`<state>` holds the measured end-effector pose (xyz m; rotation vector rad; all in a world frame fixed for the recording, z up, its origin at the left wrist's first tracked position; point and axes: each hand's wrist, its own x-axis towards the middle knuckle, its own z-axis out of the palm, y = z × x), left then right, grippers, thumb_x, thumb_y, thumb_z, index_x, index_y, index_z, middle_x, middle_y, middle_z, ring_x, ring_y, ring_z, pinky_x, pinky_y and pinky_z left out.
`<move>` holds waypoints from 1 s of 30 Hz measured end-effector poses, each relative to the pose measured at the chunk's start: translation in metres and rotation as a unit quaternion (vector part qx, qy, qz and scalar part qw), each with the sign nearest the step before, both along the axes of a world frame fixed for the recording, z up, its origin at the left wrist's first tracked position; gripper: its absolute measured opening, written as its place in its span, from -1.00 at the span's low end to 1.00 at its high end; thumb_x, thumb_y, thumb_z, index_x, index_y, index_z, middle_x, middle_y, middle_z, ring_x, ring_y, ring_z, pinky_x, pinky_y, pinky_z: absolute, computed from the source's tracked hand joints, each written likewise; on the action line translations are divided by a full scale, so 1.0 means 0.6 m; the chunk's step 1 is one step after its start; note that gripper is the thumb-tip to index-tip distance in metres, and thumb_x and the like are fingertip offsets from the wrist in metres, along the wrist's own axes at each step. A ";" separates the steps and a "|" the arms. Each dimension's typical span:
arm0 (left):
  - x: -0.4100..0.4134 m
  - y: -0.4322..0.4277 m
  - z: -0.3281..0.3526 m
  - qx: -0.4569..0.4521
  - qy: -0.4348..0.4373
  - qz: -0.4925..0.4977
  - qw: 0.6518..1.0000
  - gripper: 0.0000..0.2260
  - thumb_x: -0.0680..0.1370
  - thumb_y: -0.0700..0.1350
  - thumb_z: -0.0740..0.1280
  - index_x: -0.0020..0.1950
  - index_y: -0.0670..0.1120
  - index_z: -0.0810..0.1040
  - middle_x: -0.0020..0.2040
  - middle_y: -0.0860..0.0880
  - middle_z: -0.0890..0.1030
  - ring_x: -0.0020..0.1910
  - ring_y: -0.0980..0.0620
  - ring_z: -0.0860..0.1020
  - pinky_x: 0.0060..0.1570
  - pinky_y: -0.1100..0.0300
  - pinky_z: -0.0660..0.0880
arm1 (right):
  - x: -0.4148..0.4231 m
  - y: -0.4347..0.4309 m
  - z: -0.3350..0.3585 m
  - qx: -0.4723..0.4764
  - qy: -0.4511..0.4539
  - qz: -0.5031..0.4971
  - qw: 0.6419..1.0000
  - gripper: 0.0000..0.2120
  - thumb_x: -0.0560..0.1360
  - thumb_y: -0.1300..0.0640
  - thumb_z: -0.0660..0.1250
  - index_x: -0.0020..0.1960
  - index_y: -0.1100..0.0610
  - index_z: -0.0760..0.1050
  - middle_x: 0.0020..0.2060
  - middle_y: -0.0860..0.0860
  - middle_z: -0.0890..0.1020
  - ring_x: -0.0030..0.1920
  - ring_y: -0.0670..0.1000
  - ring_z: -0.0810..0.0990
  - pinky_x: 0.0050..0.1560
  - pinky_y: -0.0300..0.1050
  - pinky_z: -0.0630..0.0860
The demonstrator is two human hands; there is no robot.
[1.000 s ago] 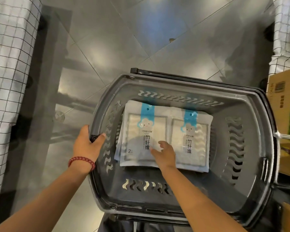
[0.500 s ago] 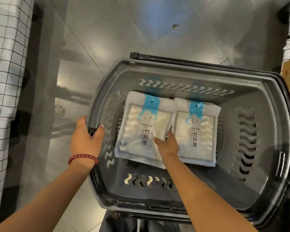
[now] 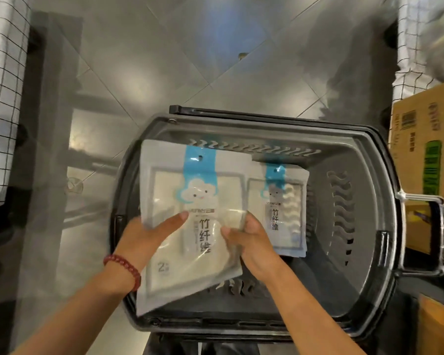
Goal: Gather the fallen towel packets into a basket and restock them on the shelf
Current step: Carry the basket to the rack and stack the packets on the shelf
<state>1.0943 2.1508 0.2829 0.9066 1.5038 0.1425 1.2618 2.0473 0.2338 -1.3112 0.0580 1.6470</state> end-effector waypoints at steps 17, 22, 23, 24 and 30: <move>0.040 -0.013 -0.092 0.027 0.143 -0.045 0.988 -0.76 0.52 -0.19 0.36 0.19 -0.13 0.57 0.00 -0.02 0.60 -0.06 0.00 0.55 -0.01 0.14 0.43 | 0.166 -0.083 -0.186 -0.449 -0.381 0.240 0.772 -0.06 0.32 -0.16 0.50 0.44 0.34 0.16 0.38 0.25 0.27 0.38 0.23 0.28 0.31 0.10 0.38; 0.051 -0.009 -0.102 0.011 0.149 -0.068 0.986 -0.74 0.53 -0.20 0.33 0.22 -0.14 0.54 0.01 -0.01 0.59 -0.07 0.01 0.51 -0.10 0.16 0.42 | 0.134 -0.089 -0.191 -0.466 -0.444 0.227 0.731 -0.15 0.32 -0.12 0.51 0.39 0.29 0.22 0.37 0.24 0.33 0.36 0.25 0.32 0.29 0.15 0.36; 0.052 -0.005 -0.103 0.009 0.151 -0.068 0.986 -0.75 0.53 -0.20 0.33 0.21 -0.15 0.54 0.05 -0.06 0.61 -0.07 -0.01 0.52 -0.12 0.16 0.44 | 0.126 -0.087 -0.191 -0.468 -0.472 0.218 0.715 -0.19 0.35 -0.07 0.50 0.39 0.29 0.21 0.38 0.24 0.32 0.37 0.25 0.30 0.31 0.15 0.32; 0.053 -0.002 -0.104 0.007 0.155 -0.068 0.986 -0.75 0.53 -0.19 0.33 0.20 -0.15 0.55 0.07 -0.10 0.62 -0.07 -0.02 0.53 -0.14 0.16 0.44 | 0.121 -0.085 -0.191 -0.462 -0.503 0.205 0.701 -0.30 0.39 0.00 0.47 0.36 0.29 0.25 0.34 0.24 0.36 0.35 0.25 0.34 0.29 0.14 0.34; 0.062 0.007 -0.103 -0.011 0.164 -0.043 0.986 -0.73 0.53 -0.20 0.34 0.24 -0.14 0.52 0.15 -0.15 0.59 -0.07 -0.04 0.51 -0.13 0.14 0.43 | 0.101 -0.088 -0.155 -0.281 -0.518 0.065 0.805 -0.72 0.48 0.31 0.35 0.18 0.29 0.46 0.03 0.13 0.60 0.04 0.11 0.57 -0.09 -0.26 0.40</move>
